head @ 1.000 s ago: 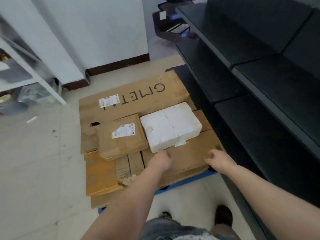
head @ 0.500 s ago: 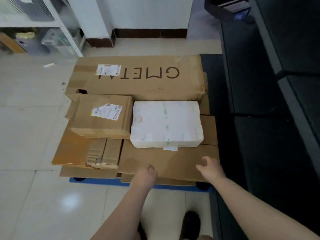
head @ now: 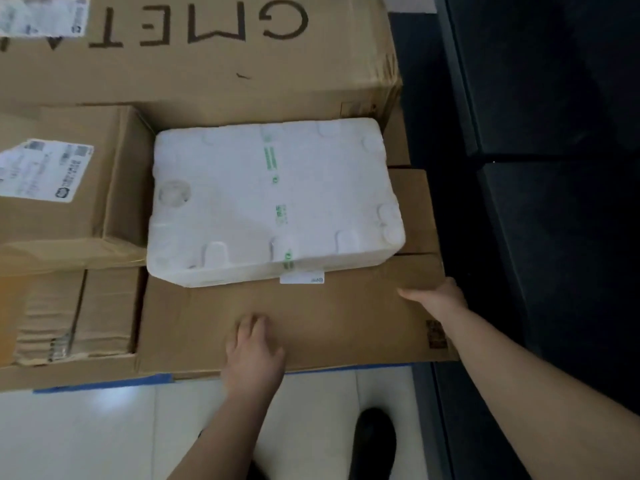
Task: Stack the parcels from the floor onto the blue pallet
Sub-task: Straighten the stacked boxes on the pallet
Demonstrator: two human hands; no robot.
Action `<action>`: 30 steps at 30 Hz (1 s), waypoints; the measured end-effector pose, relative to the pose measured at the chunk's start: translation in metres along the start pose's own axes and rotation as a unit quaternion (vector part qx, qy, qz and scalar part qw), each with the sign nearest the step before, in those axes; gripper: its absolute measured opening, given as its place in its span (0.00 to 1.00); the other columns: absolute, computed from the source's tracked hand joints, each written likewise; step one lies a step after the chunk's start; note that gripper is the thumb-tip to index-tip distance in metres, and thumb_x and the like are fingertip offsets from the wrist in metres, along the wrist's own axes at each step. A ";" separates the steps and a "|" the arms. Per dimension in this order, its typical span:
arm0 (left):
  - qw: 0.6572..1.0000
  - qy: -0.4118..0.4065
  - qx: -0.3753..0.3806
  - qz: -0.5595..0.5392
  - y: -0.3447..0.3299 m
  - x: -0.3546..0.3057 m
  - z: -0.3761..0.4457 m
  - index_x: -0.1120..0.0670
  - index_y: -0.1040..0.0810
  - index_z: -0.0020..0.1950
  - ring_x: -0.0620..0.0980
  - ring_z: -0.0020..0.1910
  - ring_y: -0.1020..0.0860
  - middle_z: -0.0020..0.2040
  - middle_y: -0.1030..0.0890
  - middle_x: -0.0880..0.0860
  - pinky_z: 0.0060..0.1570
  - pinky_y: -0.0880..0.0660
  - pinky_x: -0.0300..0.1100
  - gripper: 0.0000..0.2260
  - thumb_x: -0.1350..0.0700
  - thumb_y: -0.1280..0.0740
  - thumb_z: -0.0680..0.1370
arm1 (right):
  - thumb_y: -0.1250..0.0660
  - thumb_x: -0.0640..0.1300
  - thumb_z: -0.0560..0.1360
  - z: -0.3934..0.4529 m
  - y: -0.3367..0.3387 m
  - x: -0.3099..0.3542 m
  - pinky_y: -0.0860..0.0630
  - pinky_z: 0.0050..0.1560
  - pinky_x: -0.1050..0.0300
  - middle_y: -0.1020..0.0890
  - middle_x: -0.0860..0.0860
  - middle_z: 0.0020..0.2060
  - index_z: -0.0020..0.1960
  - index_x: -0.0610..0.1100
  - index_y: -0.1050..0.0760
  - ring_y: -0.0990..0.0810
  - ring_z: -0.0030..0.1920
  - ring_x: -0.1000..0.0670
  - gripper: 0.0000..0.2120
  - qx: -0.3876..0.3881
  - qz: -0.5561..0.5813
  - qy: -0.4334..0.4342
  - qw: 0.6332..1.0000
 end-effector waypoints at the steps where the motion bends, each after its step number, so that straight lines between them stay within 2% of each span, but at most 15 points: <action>1: 1.000 -0.006 -0.001 0.008 -0.002 0.002 0.002 0.50 0.42 0.75 0.53 0.77 0.49 0.78 0.46 0.48 0.73 0.44 0.47 0.26 0.54 0.39 0.78 | 0.19 0.54 0.59 0.001 -0.001 -0.002 0.28 0.63 0.48 0.29 0.42 0.67 0.73 0.41 0.41 0.28 0.65 0.42 0.50 -0.008 0.008 0.004 1.000; 5: 1.000 -0.013 0.008 0.026 -0.005 0.015 0.004 0.49 0.47 0.77 0.52 0.78 0.54 0.79 0.51 0.47 0.75 0.46 0.48 0.29 0.53 0.40 0.78 | 0.20 0.55 0.59 -0.003 -0.007 -0.002 0.27 0.63 0.47 0.28 0.43 0.66 0.72 0.42 0.40 0.27 0.64 0.42 0.49 -0.029 0.011 0.031 0.999; 8: 1.000 0.003 0.007 0.005 0.001 0.022 0.006 0.49 0.47 0.77 0.52 0.78 0.55 0.79 0.53 0.47 0.75 0.46 0.48 0.29 0.54 0.40 0.78 | 0.20 0.55 0.60 -0.008 -0.016 0.009 0.27 0.62 0.47 0.28 0.42 0.66 0.72 0.41 0.40 0.27 0.64 0.41 0.48 -0.022 -0.002 0.047 0.999; 11: 1.000 0.009 0.008 -0.024 0.011 0.031 0.009 0.50 0.46 0.77 0.51 0.78 0.55 0.79 0.52 0.48 0.75 0.47 0.48 0.28 0.55 0.41 0.78 | 0.21 0.53 0.62 -0.011 -0.027 0.018 0.29 0.62 0.47 0.30 0.41 0.67 0.73 0.40 0.43 0.29 0.65 0.40 0.49 -0.015 -0.012 0.041 0.999; 14: 0.999 0.011 -0.002 -0.038 0.019 0.044 0.006 0.51 0.44 0.77 0.50 0.78 0.53 0.79 0.50 0.48 0.75 0.46 0.48 0.27 0.55 0.41 0.78 | 0.23 0.52 0.65 -0.022 -0.031 0.017 0.29 0.64 0.42 0.33 0.40 0.69 0.74 0.41 0.45 0.30 0.66 0.38 0.47 -0.057 -0.012 0.048 0.997; 16: 0.997 0.036 -0.008 -0.075 0.023 0.061 0.000 0.52 0.44 0.77 0.49 0.78 0.51 0.79 0.48 0.49 0.74 0.44 0.48 0.27 0.55 0.40 0.79 | 0.25 0.53 0.67 -0.037 -0.038 0.013 0.32 0.66 0.37 0.38 0.40 0.72 0.75 0.42 0.48 0.35 0.69 0.37 0.47 -0.103 -0.048 0.071 0.991; 19: 0.996 0.049 -0.013 -0.078 0.021 0.078 -0.014 0.52 0.43 0.76 0.47 0.77 0.48 0.79 0.47 0.47 0.72 0.41 0.46 0.26 0.56 0.41 0.79 | 0.27 0.51 0.70 -0.069 -0.055 0.001 0.41 0.72 0.37 0.48 0.44 0.77 0.77 0.44 0.55 0.46 0.75 0.39 0.48 -0.134 -0.091 0.125 0.979; 21: 0.993 0.064 -0.032 -0.092 0.047 0.116 -0.034 0.51 0.42 0.76 0.47 0.77 0.46 0.78 0.45 0.46 0.71 0.39 0.45 0.25 0.54 0.41 0.79 | 0.28 0.48 0.71 -0.117 -0.092 0.011 0.42 0.72 0.38 0.47 0.43 0.76 0.77 0.41 0.51 0.47 0.75 0.39 0.44 -0.124 -0.093 0.183 0.971; 23: 0.992 0.074 -0.037 -0.099 0.046 0.122 -0.039 0.51 0.42 0.76 0.48 0.76 0.44 0.77 0.43 0.47 0.71 0.39 0.45 0.25 0.52 0.40 0.80 | 0.28 0.44 0.71 -0.136 -0.106 0.005 0.38 0.69 0.40 0.38 0.41 0.73 0.74 0.39 0.41 0.41 0.72 0.38 0.36 -0.129 -0.099 0.208 0.965; 26: 0.985 0.092 -0.060 -0.132 0.068 0.143 -0.042 0.51 0.40 0.75 0.48 0.75 0.40 0.76 0.39 0.48 0.70 0.38 0.45 0.24 0.52 0.40 0.79 | 0.29 0.41 0.72 -0.173 -0.142 0.016 0.34 0.64 0.46 0.28 0.42 0.63 0.64 0.40 0.29 0.32 0.65 0.41 0.23 -0.083 -0.122 0.282 0.948; 28: 0.981 0.093 -0.078 -0.154 0.088 0.158 -0.040 0.51 0.39 0.75 0.50 0.73 0.37 0.75 0.36 0.49 0.69 0.35 0.46 0.24 0.53 0.40 0.79 | 0.30 0.40 0.72 -0.201 -0.169 0.038 0.33 0.63 0.49 0.25 0.44 0.59 0.60 0.40 0.26 0.28 0.62 0.43 0.18 -0.040 -0.142 0.340 0.929; 30: 0.979 0.085 -0.093 -0.159 0.109 0.171 -0.037 0.51 0.38 0.74 0.51 0.70 0.34 0.74 0.34 0.49 0.67 0.33 0.48 0.23 0.54 0.39 0.79 | 0.30 0.41 0.72 -0.232 -0.193 0.067 0.31 0.61 0.49 0.23 0.47 0.58 0.58 0.42 0.24 0.25 0.60 0.44 0.15 -0.008 -0.162 0.416 0.895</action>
Point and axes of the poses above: each hand's wrist, its own z-axis towards the middle knuckle, its own y-axis out of the back of the hand, x = y × z, the point moved 4 cm from there along z, towards the middle knuckle
